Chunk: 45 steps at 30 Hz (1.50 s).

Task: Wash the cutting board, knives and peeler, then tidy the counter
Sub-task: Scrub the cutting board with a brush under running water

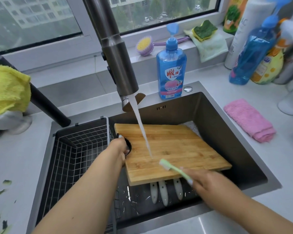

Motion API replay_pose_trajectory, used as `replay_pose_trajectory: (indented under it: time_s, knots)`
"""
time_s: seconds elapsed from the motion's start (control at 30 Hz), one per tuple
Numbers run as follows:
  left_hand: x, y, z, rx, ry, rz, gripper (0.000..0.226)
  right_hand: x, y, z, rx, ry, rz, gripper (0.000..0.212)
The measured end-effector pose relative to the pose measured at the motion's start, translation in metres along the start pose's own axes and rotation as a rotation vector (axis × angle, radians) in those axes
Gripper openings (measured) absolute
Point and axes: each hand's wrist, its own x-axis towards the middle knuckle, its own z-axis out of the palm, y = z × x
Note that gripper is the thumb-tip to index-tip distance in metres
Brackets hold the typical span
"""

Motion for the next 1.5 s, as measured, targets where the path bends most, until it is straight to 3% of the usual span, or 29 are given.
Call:
replay_pose_trajectory:
  time_s: [0.1,0.27,0.43,0.57,0.63,0.8,0.97,1.13,1.2,1.3,1.47,1.5]
  knots:
    - [0.001,-0.002,-0.001,-0.027,0.006,-0.044,0.046,0.019,0.022,-0.012,-0.143,0.043,0.274,0.043]
    - [0.003,-0.004,0.001,-0.017,-0.017,-0.062,0.052,0.004,-0.007,-0.008,0.049,-0.045,0.159,0.040]
    - [0.004,-0.004,0.001,-0.006,-0.016,-0.075,0.051,0.032,0.033,-0.015,-0.181,0.021,0.426,0.043]
    - [0.004,-0.002,0.001,0.018,-0.005,-0.061,0.049,0.008,0.001,-0.011,-0.009,-0.064,0.303,0.042]
    - [0.006,-0.002,0.002,0.031,0.003,-0.049,0.046,0.009,0.004,-0.015,0.030,-0.028,0.288,0.041]
    - [0.005,-0.002,0.002,0.028,-0.023,-0.058,0.045,0.041,0.057,-0.030,-0.206,0.002,0.549,0.037]
    - [0.009,0.000,0.002,0.043,-0.006,-0.070,0.053,0.030,0.027,-0.013,-0.095,-0.066,0.363,0.036]
    - [0.001,-0.002,0.004,0.085,0.032,-0.025,0.048,0.050,0.059,-0.026,-0.107,0.026,0.757,0.037]
    - [-0.003,-0.002,0.004,0.087,0.033,0.000,0.048,0.049,0.051,-0.022,-0.053,0.040,0.695,0.039]
    - [-0.004,-0.002,0.005,0.112,0.040,0.021,0.045,0.039,0.028,-0.009,-0.124,-0.010,0.372,0.034]
    - [-0.010,-0.003,0.006,0.051,0.046,-0.021,0.044,0.070,0.053,-0.027,-0.184,0.028,0.668,0.032]
    - [-0.010,-0.004,0.006,0.032,0.043,-0.035,0.041,0.071,0.048,-0.025,-0.181,0.026,0.653,0.031]
